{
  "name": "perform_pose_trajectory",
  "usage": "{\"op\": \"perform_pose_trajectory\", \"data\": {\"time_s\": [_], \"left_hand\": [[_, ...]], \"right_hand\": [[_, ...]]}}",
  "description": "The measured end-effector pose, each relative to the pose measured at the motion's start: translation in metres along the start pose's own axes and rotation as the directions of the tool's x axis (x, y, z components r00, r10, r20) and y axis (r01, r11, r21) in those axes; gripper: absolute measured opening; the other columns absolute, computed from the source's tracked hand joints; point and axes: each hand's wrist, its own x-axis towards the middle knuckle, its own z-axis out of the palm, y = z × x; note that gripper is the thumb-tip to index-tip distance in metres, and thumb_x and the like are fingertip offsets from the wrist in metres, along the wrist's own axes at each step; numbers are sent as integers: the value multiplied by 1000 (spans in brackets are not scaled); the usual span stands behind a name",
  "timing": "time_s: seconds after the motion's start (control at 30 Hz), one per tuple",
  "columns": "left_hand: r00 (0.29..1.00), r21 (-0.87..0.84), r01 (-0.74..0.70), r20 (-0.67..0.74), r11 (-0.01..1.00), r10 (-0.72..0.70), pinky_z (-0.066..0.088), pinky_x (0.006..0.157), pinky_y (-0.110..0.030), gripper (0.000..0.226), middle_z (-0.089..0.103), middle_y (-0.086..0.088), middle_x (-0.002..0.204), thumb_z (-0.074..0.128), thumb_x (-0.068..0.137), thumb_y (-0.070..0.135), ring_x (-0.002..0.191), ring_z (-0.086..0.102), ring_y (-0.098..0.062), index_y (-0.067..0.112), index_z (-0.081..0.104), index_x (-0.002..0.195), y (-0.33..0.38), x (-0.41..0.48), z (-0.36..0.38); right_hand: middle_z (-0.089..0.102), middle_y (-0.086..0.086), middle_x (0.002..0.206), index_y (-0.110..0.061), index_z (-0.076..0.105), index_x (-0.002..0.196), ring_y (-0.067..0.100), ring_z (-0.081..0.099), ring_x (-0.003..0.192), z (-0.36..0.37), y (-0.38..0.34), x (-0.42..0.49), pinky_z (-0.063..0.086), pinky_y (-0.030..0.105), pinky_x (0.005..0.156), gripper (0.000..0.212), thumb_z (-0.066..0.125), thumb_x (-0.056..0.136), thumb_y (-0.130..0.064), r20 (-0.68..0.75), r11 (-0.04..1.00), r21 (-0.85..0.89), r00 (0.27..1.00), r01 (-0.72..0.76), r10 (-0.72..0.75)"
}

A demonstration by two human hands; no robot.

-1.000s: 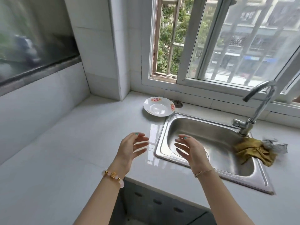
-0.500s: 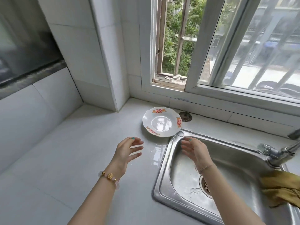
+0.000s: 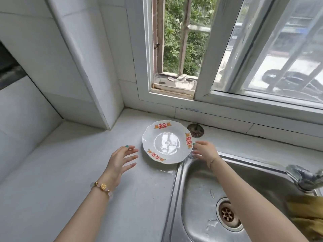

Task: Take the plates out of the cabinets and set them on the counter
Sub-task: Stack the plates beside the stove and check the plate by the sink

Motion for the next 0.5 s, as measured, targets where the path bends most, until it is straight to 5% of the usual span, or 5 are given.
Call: {"op": "perform_pose_trajectory", "data": {"time_s": [0.07, 0.17, 0.33, 0.5], "left_hand": [[1000, -7, 16, -3, 1000, -16, 50, 89, -41, 30, 64, -11, 114, 39, 98, 23, 106, 61, -29, 6, 58, 116, -4, 6, 1], [999, -5, 32, 9, 999, -32, 51, 86, -40, 32, 64, -11, 115, 39, 99, 23, 106, 61, -29, 5, 58, 117, -10, 12, 4], [999, -8, 43, 8, 999, -43, 52, 83, -37, 31, 65, -11, 114, 39, 99, 23, 103, 62, -28, 5, 58, 115, -18, 16, 5], [999, -5, 43, -13, 999, -43, 53, 81, -36, 33, 66, -11, 113, 38, 99, 24, 100, 63, -27, 5, 58, 117, -23, 16, 3]], "right_hand": [[60, 12, 70, -1, 57, 96, 17, 59, 48, 3, 2, 7, 53, 23, 50, 7, 55, 89, 1, 10, 1000, -11, 1000, -15, 15], [59, 10, 66, 0, 59, 87, 11, 56, 41, 7, 7, 16, 49, 18, 42, 6, 54, 89, 3, 21, 998, -60, 1000, 4, -2], [63, 13, 82, -1, 57, 92, 20, 61, 66, 12, 13, 28, 55, 20, 47, 6, 56, 88, 4, -48, 999, -38, 999, -5, 3], [64, 19, 98, -10, 56, 76, 29, 64, 79, 13, 18, 35, 56, 30, 58, 16, 60, 86, 1, -97, 998, -69, 995, 3, -10]]}}
